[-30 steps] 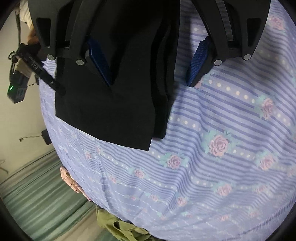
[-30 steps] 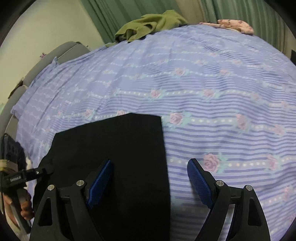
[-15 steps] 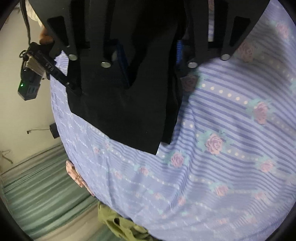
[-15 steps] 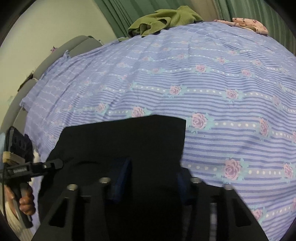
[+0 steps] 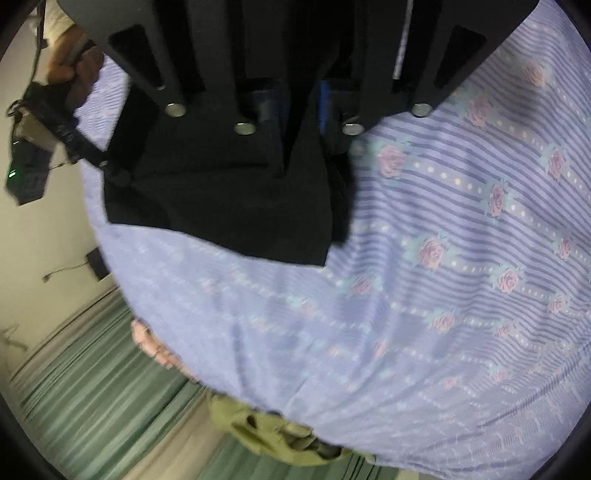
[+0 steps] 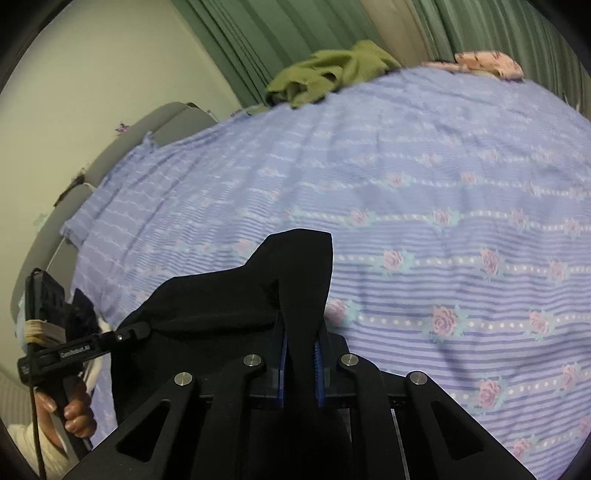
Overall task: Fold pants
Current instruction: 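Close both grippers on the folded pants edge, then lift the folded pants with both grippers off the bed, then carry the folded pants with both grippers toward the stack of clothes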
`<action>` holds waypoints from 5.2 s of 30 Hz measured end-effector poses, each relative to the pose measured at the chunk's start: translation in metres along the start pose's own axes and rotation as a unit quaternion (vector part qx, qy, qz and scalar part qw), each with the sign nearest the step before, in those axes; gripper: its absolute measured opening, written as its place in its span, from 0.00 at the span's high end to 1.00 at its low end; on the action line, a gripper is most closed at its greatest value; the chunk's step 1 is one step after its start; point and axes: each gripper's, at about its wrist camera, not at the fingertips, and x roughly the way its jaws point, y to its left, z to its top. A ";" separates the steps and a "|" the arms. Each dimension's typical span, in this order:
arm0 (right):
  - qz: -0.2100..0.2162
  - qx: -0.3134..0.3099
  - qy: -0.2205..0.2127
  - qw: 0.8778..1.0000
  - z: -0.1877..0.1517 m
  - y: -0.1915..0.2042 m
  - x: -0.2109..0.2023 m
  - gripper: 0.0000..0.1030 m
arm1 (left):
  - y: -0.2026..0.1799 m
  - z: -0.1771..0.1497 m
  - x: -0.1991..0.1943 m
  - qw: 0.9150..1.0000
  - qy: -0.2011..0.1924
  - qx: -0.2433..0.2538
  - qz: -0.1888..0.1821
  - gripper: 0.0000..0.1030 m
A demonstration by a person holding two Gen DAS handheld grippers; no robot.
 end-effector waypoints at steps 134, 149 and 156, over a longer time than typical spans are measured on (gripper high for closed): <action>-0.022 -0.075 -0.210 0.975 0.004 0.205 -0.336 0.92 | -0.107 -0.026 -0.374 0.965 -0.194 0.093 -0.151 0.82; 0.008 -0.114 -0.243 0.963 -0.062 0.313 -0.425 0.92 | -0.078 -0.114 -0.512 0.955 -0.247 0.108 -0.128 0.82; 0.069 -0.146 -0.244 0.956 -0.079 0.348 -0.441 0.92 | -0.056 -0.147 -0.567 0.953 -0.279 0.083 -0.086 0.82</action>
